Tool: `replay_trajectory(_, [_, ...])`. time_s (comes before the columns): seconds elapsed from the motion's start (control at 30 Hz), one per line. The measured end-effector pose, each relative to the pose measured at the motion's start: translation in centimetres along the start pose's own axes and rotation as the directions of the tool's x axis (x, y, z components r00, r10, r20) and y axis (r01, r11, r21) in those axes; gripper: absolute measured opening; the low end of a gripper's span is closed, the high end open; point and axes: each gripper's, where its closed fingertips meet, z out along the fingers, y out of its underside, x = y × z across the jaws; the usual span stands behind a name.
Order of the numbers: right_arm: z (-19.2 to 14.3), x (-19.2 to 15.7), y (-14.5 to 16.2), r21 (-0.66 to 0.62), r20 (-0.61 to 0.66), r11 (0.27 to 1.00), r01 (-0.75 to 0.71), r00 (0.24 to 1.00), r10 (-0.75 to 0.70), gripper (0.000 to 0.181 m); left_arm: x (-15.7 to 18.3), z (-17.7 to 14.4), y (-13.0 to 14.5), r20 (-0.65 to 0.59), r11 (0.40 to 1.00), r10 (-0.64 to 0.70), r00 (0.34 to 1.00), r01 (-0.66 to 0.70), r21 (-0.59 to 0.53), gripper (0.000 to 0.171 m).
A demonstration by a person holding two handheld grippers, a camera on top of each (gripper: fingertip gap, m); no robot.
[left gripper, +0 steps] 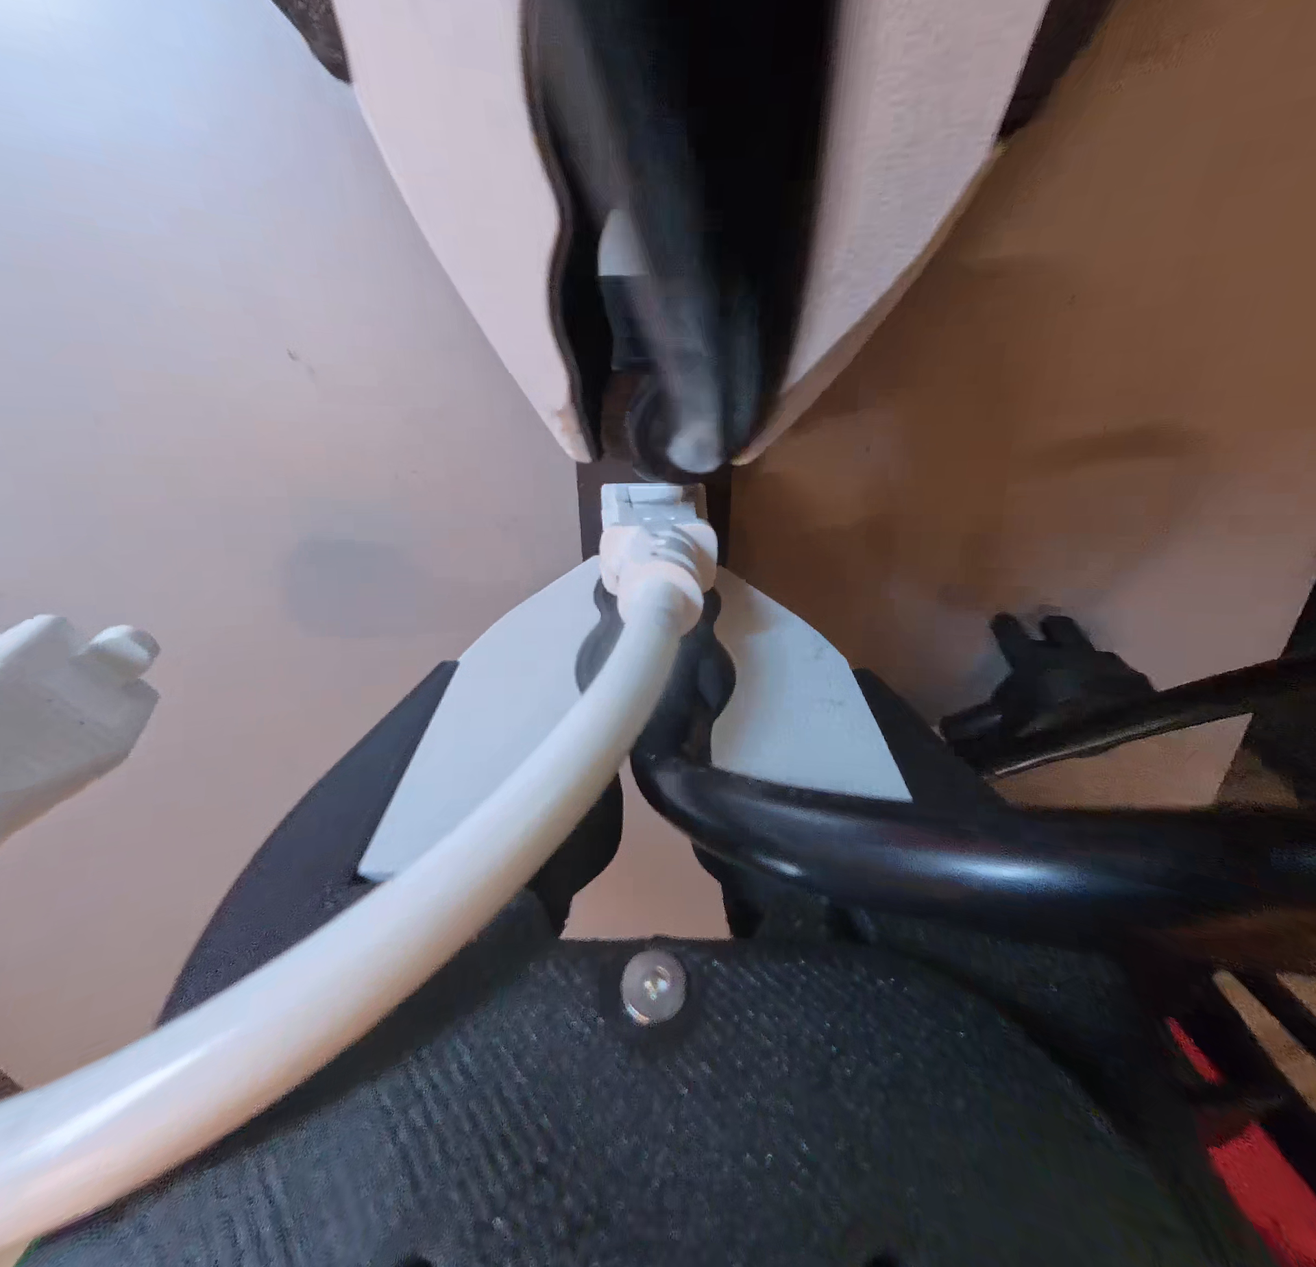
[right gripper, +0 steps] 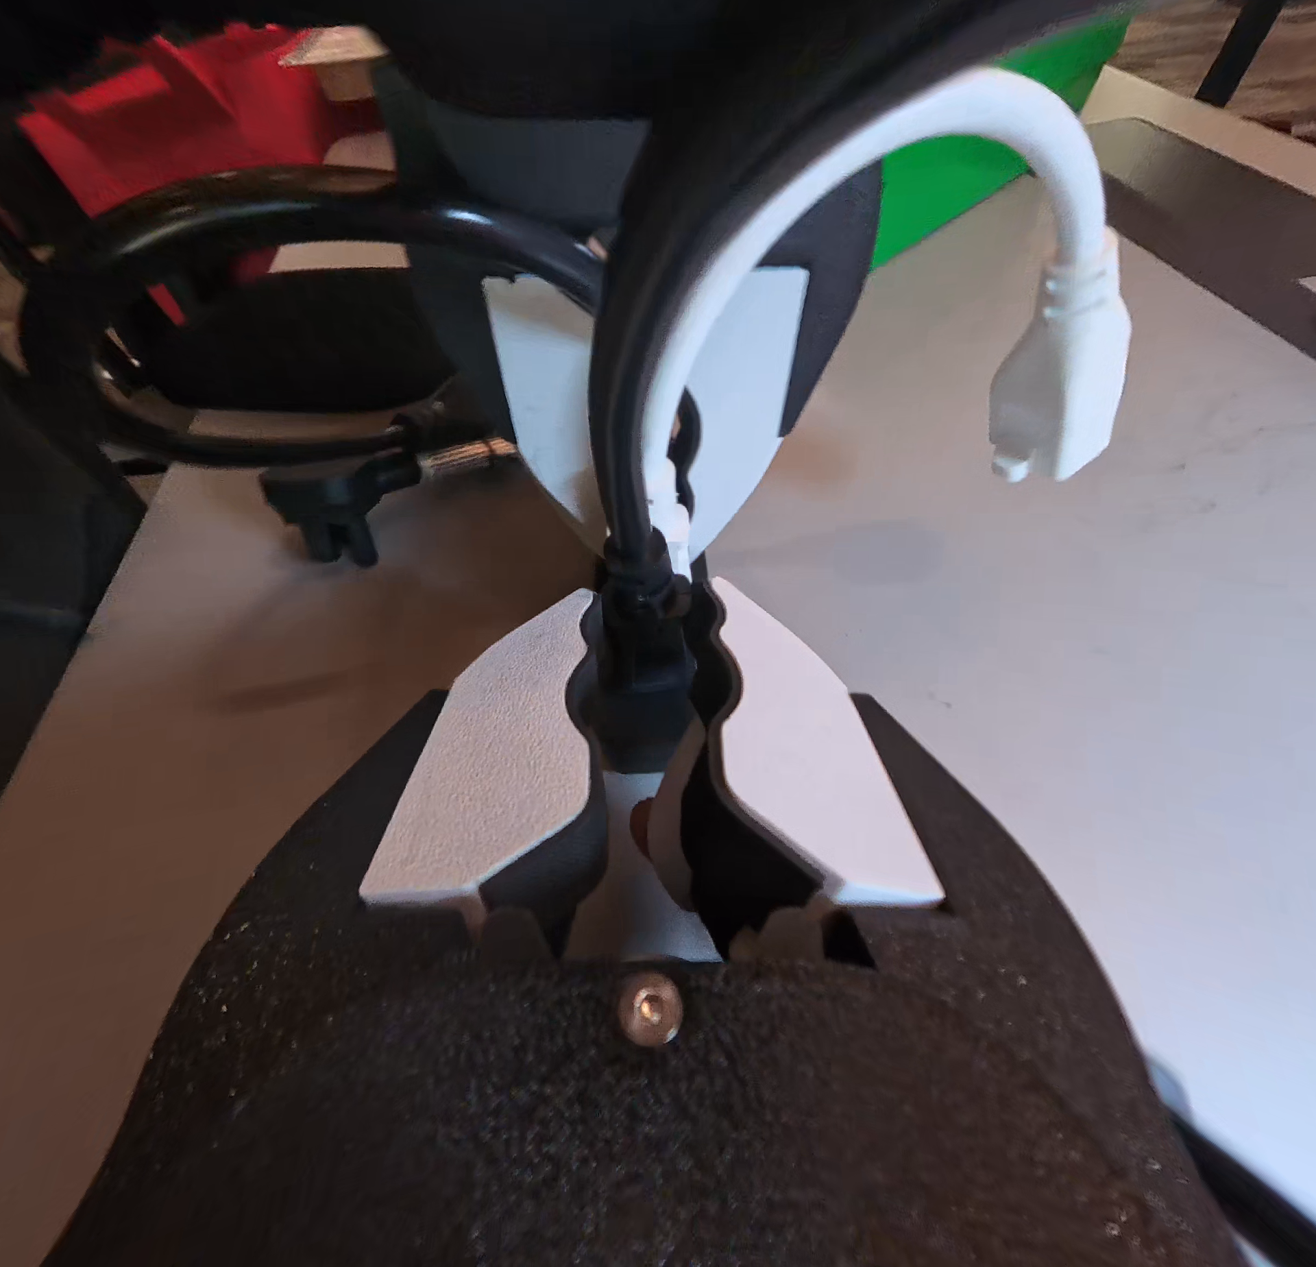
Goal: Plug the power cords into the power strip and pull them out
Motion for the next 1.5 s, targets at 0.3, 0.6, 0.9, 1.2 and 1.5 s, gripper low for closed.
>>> replay_trajectory(0.3, [-1.1,0.5,-0.4,0.06,0.02,0.997,-0.042,0.999,0.041,0.022,-0.1,-0.2,-0.7,-0.013,0.999,-0.005,1.0,0.005,0.033,0.021])
replay_trajectory(0.6, [-0.5,0.7,-0.6,0.059,0.005,0.997,-0.051,0.999,0.051,0.022,-0.4,-0.3,-0.6,-0.017,1.0,-0.008,1.0,0.008,0.017,0.019])
replay_trajectory(0.9, [-1.3,0.9,-0.5,0.069,0.015,0.996,-0.057,0.998,0.056,0.02,-0.5,-0.2,-0.9,-0.002,1.0,-0.009,1.0,0.009,-0.001,0.019])
replay_trajectory(1.2, [-1.3,0.8,0.0,0.037,0.007,0.999,-0.038,0.999,0.038,0.023,-0.5,-0.1,-1.0,-0.03,1.0,0.002,1.0,-0.001,0.027,0.019])
replay_trajectory(1.5, [-1.3,1.2,-0.2,0.038,0.016,0.998,-0.04,0.999,0.039,0.024,-0.7,-0.1,-1.2,-0.05,0.998,-0.015,0.999,0.018,0.053,0.019])
